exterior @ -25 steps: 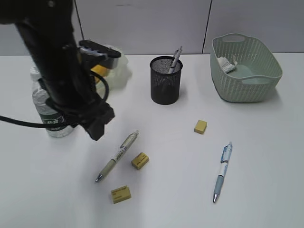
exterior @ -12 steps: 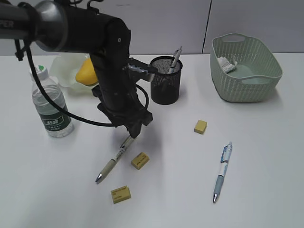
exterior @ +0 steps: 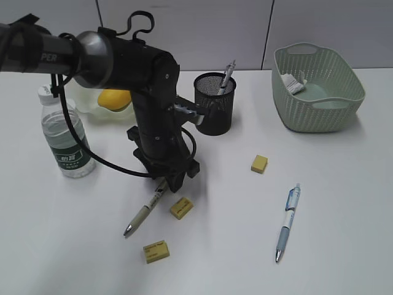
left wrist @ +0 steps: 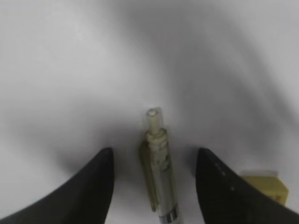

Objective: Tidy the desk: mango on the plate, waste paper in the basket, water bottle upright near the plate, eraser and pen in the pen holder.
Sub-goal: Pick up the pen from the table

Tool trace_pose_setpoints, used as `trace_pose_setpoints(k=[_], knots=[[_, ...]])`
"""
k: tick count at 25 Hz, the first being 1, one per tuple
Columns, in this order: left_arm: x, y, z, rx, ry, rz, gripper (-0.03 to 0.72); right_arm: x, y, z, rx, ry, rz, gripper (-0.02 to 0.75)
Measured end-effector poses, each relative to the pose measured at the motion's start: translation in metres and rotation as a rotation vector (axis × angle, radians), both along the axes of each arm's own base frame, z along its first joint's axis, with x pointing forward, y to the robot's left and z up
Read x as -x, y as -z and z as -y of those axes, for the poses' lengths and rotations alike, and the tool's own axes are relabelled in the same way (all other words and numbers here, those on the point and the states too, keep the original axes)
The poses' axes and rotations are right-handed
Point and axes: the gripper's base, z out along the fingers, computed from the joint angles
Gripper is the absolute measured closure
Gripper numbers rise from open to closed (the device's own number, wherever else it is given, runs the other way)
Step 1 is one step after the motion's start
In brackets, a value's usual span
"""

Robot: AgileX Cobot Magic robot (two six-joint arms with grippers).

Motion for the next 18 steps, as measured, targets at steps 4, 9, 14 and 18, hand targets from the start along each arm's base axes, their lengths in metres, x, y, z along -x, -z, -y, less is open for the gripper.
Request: trace_pose_setpoints(k=[4,9,14,18], knots=[[-0.0005,0.0009,0.0,-0.004,0.004,0.0,0.292,0.0,0.0,0.0,0.0,0.0,0.0,0.332],[-0.0014,0.0017,-0.0013,-0.015,0.015,0.005,0.418,0.0,0.0,0.0,0.0,0.0,0.0,0.332],[-0.0028,0.0015,-0.0031,-0.028,0.034,0.013,0.543,0.0,0.0,0.0,0.0,0.0,0.0,0.332],[-0.0027,0.0015,-0.0032,-0.029,0.035,0.012,0.543,0.0,0.0,0.0,0.0,0.0,0.0,0.332]])
